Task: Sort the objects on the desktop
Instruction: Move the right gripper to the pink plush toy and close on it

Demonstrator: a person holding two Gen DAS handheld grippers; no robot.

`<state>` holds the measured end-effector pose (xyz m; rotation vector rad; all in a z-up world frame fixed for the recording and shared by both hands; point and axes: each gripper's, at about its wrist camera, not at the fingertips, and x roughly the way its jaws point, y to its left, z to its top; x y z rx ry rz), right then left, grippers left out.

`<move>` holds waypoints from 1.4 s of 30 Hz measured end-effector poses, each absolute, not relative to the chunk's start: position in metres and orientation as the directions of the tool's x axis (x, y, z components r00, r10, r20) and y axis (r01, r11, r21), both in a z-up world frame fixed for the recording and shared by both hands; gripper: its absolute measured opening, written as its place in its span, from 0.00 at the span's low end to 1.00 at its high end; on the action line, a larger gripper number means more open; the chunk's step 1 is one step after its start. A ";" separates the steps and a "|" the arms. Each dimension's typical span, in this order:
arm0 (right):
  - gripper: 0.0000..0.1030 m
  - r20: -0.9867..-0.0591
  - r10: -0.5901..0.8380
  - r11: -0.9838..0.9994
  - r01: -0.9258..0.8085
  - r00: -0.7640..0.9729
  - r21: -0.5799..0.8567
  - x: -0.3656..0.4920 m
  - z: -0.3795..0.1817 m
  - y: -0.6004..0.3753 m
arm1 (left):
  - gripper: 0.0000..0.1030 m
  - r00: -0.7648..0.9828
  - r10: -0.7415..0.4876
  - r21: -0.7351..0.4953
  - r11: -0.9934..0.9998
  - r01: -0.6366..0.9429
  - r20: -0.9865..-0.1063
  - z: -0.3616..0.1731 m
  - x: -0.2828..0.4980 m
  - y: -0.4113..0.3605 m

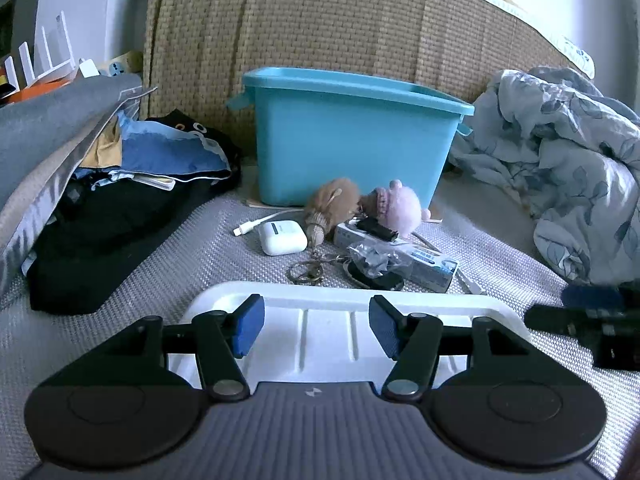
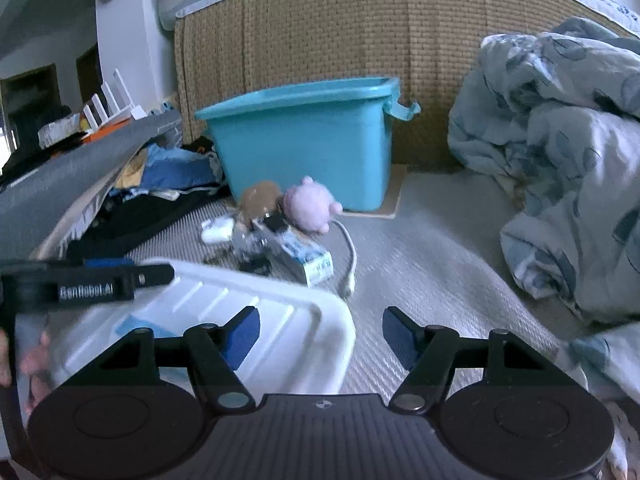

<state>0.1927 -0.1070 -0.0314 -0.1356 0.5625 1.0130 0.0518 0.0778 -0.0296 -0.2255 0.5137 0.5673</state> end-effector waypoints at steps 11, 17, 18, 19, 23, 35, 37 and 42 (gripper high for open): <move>0.70 -0.494 0.771 0.555 -0.804 0.402 0.213 0.216 -0.011 -0.064 | 0.60 0.718 0.435 -0.081 0.824 -0.561 -0.544 -0.034 0.056 0.080; 0.70 -0.505 0.772 0.556 -0.796 0.387 0.241 0.231 -0.006 -0.036 | 0.60 0.719 0.429 -0.104 0.817 -0.567 -0.547 -0.035 0.055 0.083; 0.70 -0.506 0.774 0.555 -0.794 0.381 0.250 0.234 -0.005 -0.032 | 0.60 0.721 0.424 -0.104 0.820 -0.562 -0.548 -0.035 0.056 0.083; 0.70 -0.510 0.771 0.556 -0.793 0.380 0.250 0.237 -0.006 -0.028 | 0.60 0.722 0.420 -0.102 0.824 -0.557 -0.550 -0.035 0.057 0.082; 0.70 -0.526 0.761 0.563 -0.790 0.380 0.243 0.246 -0.006 -0.015 | 0.60 0.727 0.416 -0.100 0.830 -0.549 -0.546 -0.035 0.058 0.081; 0.70 -0.571 0.731 0.574 -0.790 0.374 0.217 0.273 -0.009 0.023 | 0.60 0.731 0.398 -0.128 0.827 -0.547 -0.554 -0.039 0.059 0.084; 0.70 -0.574 0.730 0.569 -0.795 0.371 0.210 0.275 -0.010 0.028 | 0.60 0.731 0.396 -0.132 0.826 -0.548 -0.556 -0.040 0.060 0.085; 0.70 -0.596 0.714 0.563 -0.807 0.367 0.179 0.283 -0.016 0.042 | 0.60 0.731 0.390 -0.144 0.823 -0.550 -0.560 -0.041 0.060 0.087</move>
